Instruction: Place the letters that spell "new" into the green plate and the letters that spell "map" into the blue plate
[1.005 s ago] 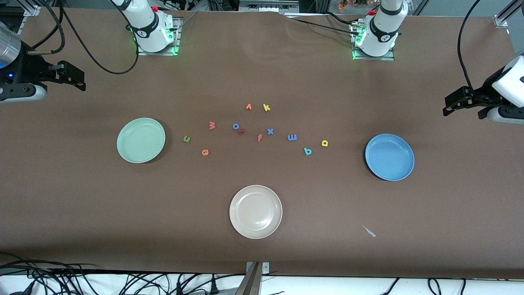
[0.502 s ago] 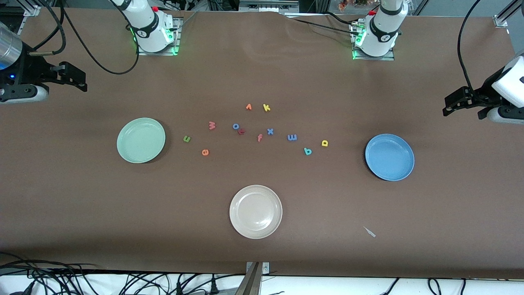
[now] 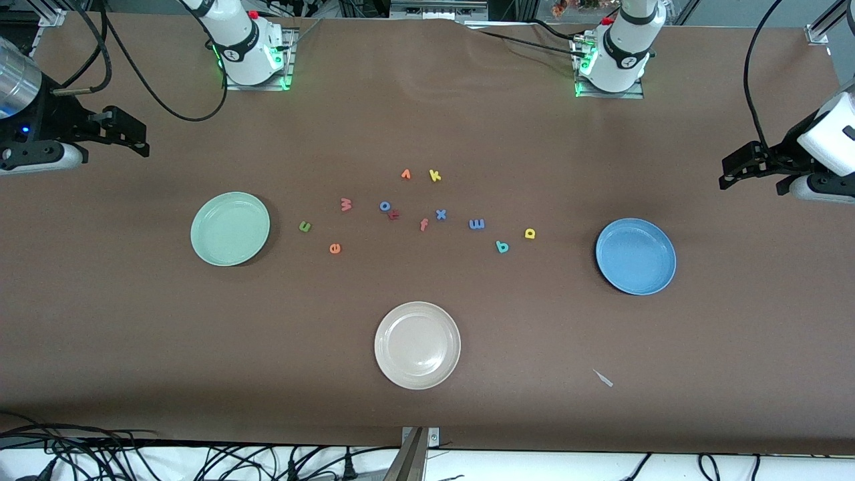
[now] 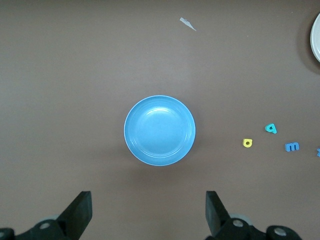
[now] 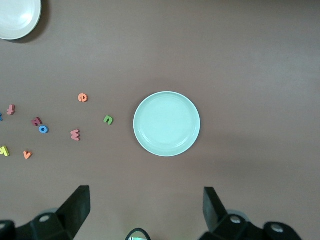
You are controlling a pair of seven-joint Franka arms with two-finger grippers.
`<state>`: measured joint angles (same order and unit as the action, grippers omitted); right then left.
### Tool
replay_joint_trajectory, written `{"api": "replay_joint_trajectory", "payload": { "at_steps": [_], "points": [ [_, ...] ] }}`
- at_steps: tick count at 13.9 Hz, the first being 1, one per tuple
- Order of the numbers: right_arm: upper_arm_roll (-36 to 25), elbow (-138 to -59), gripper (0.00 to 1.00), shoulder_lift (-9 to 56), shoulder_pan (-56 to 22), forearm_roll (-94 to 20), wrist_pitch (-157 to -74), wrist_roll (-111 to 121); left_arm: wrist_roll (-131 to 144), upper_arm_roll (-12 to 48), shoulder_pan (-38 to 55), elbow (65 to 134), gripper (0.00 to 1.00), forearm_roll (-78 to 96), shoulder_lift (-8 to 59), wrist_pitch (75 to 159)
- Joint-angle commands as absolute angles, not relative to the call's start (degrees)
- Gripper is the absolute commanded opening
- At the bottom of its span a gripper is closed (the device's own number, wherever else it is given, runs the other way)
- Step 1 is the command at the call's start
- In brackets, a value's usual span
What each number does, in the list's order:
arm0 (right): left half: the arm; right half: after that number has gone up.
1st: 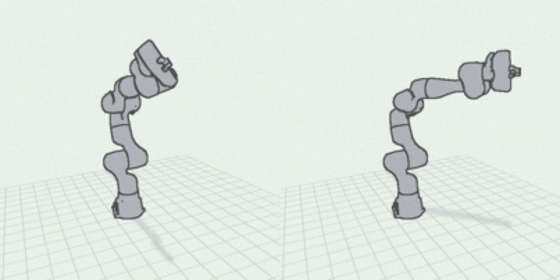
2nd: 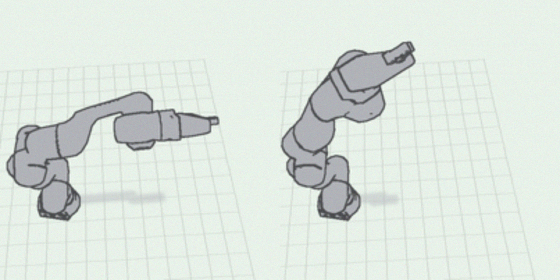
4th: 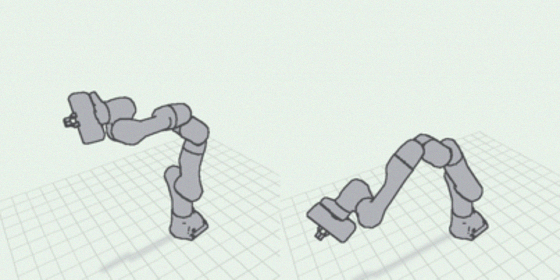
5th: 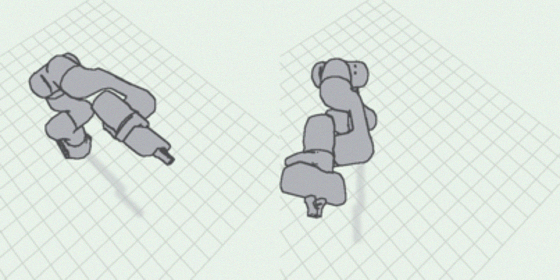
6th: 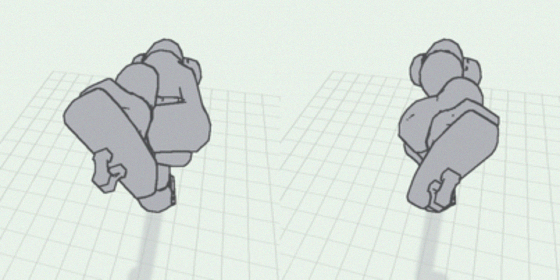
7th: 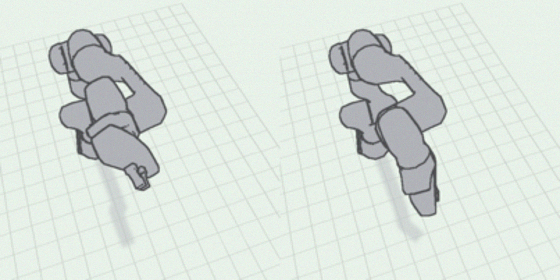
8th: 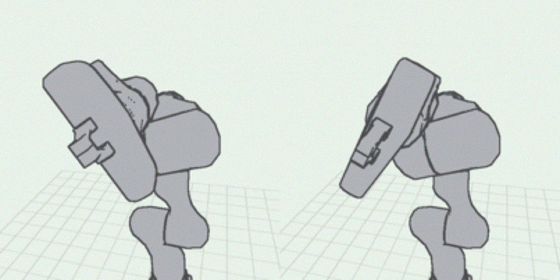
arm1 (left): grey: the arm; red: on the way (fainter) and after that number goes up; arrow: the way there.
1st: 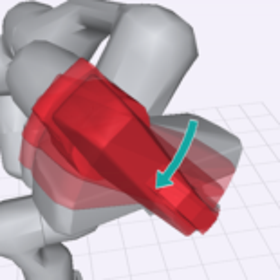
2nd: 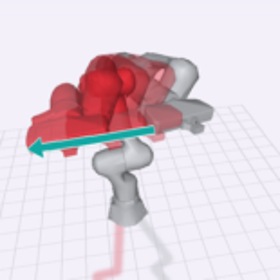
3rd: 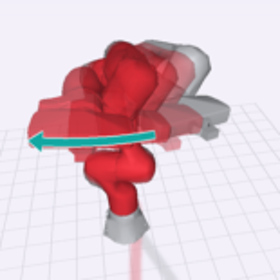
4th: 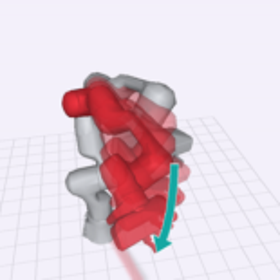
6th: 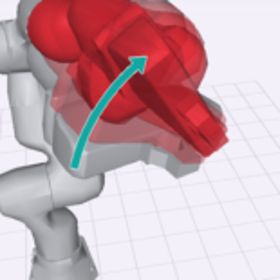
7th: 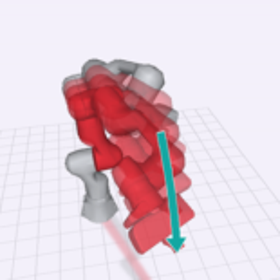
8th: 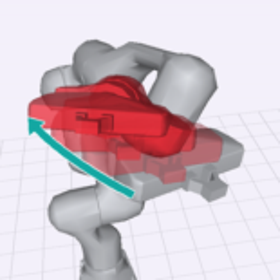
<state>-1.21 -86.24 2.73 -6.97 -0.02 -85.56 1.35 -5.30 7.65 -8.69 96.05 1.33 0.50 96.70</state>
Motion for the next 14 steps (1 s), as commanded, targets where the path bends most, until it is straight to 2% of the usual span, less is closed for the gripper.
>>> {"api": "replay_joint_trajectory", "payload": {
  "at_steps": [1,14],
  "points": [
    [-1.1,-86.5,1.00,3.0,-6.9,-0.9,-86.0,1.1,-6.3,7.8,-8.8,95.9,1.00,1.7,0.5,96.9],
    [-1.3,-86.4,1.00,2.5,-6.9,-0.9,-85.2,1.3,-6.3,8.3,-8.8,96.1,1.00,1.5,0.9,96.9]
  ]
}}
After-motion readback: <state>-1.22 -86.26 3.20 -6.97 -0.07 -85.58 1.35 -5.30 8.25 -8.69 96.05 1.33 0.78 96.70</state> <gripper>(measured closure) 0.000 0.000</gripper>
